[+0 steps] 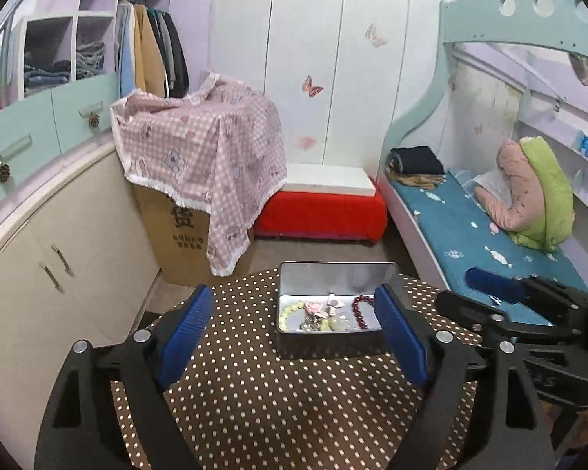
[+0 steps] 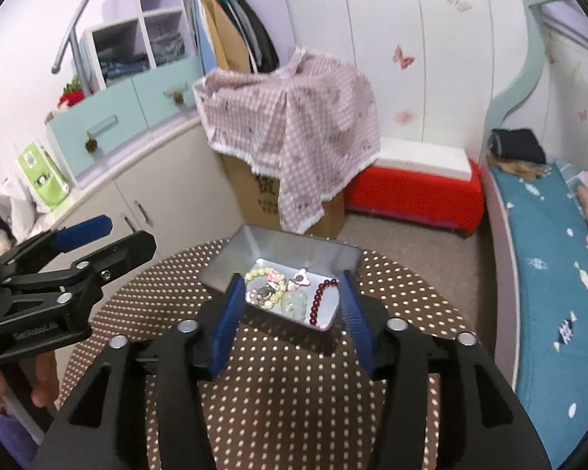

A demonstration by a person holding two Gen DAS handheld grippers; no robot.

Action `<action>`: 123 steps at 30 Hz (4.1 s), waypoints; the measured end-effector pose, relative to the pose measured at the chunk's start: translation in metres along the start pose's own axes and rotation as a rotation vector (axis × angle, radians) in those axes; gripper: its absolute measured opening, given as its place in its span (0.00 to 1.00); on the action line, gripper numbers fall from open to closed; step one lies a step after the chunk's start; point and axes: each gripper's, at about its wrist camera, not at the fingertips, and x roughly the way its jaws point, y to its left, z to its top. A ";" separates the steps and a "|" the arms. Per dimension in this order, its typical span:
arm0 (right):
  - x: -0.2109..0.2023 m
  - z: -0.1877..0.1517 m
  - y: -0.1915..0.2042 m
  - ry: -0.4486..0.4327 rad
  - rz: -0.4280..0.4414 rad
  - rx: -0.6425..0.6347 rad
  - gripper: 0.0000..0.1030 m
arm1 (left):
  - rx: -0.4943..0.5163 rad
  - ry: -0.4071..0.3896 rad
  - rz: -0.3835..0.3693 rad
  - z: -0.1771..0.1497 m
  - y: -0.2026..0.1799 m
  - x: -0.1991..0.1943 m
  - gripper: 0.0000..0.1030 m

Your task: Organize jewelry

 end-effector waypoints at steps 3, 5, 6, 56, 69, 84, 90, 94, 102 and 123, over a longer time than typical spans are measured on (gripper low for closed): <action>-0.039 -0.003 0.013 -0.054 -0.007 -0.012 0.62 | 0.011 -0.021 -0.006 -0.002 -0.007 -0.026 0.80; -0.065 -0.006 0.023 -0.098 -0.026 -0.031 0.65 | 0.018 -0.039 0.002 -0.004 -0.009 -0.040 0.80; -0.076 -0.007 0.028 -0.108 -0.039 -0.039 0.66 | 0.026 -0.057 0.009 -0.006 -0.012 -0.052 0.80; -0.296 -0.062 0.121 -0.484 -0.220 -0.181 0.80 | 0.044 -0.471 0.110 -0.060 -0.055 -0.260 0.89; -0.296 -0.062 0.121 -0.483 -0.219 -0.180 0.80 | 0.043 -0.471 0.108 -0.058 -0.053 -0.259 0.90; -0.294 -0.062 0.121 -0.478 -0.218 -0.178 0.80 | 0.046 -0.467 0.109 -0.056 -0.052 -0.258 0.89; -0.295 -0.062 0.121 -0.478 -0.218 -0.179 0.80 | 0.045 -0.466 0.109 -0.056 -0.052 -0.258 0.90; -0.295 -0.062 0.121 -0.477 -0.217 -0.178 0.80 | 0.045 -0.465 0.109 -0.057 -0.051 -0.256 0.90; -0.289 -0.062 0.117 -0.469 -0.217 -0.176 0.80 | 0.046 -0.459 0.109 -0.059 -0.049 -0.251 0.90; -0.285 -0.065 0.114 -0.463 -0.215 -0.172 0.81 | 0.048 -0.456 0.113 -0.061 -0.045 -0.248 0.90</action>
